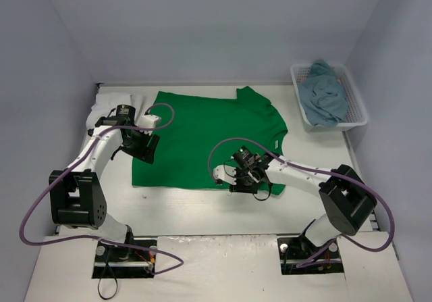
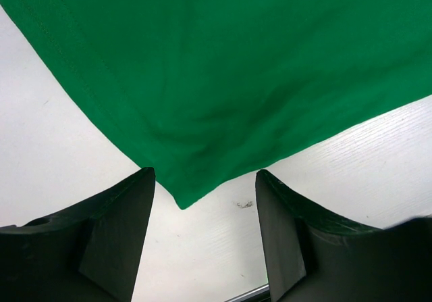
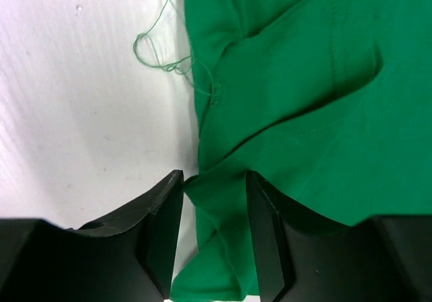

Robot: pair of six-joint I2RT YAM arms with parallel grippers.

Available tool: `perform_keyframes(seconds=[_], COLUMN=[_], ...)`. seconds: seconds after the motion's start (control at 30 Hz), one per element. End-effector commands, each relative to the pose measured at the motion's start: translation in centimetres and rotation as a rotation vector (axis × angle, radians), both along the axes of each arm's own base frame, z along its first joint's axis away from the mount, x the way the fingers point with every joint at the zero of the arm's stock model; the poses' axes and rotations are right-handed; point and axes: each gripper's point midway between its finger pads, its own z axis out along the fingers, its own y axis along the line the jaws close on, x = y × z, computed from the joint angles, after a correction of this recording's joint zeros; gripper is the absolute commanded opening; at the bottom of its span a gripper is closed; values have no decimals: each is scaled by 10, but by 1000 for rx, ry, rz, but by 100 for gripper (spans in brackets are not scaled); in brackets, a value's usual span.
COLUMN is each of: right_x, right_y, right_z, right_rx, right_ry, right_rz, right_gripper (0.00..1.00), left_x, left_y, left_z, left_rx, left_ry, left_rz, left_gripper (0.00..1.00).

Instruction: Fold and stack the t-shirts

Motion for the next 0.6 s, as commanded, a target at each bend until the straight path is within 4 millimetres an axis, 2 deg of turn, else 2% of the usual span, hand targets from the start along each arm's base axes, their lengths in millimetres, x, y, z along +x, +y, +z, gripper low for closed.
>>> perform_keyframes(seconds=[0.0, 0.17, 0.2, 0.27, 0.3, 0.57], right_x=[14, 13, 13, 13, 12, 19], right_y=[15, 12, 11, 9, 8, 3], right_z=[15, 8, 7, 7, 9, 24], right_rx=[52, 38, 34, 31, 29, 49], right_ry=[-42, -28, -27, -30, -36, -90], right_rz=[-14, -19, -18, -19, -21, -46], right_gripper=[38, 25, 17, 10, 1, 0], left_x=[9, 7, 7, 6, 7, -13], left_y=[0, 0, 0, 0, 0, -16], left_z=[10, 6, 6, 5, 6, -1], left_rx=[-13, -14, -12, -13, -14, -58], left_ry=[-50, -41, -41, -33, -37, -19], left_rz=[-8, -10, -9, -9, -13, -133], left_gripper=[56, 56, 56, 56, 56, 56])
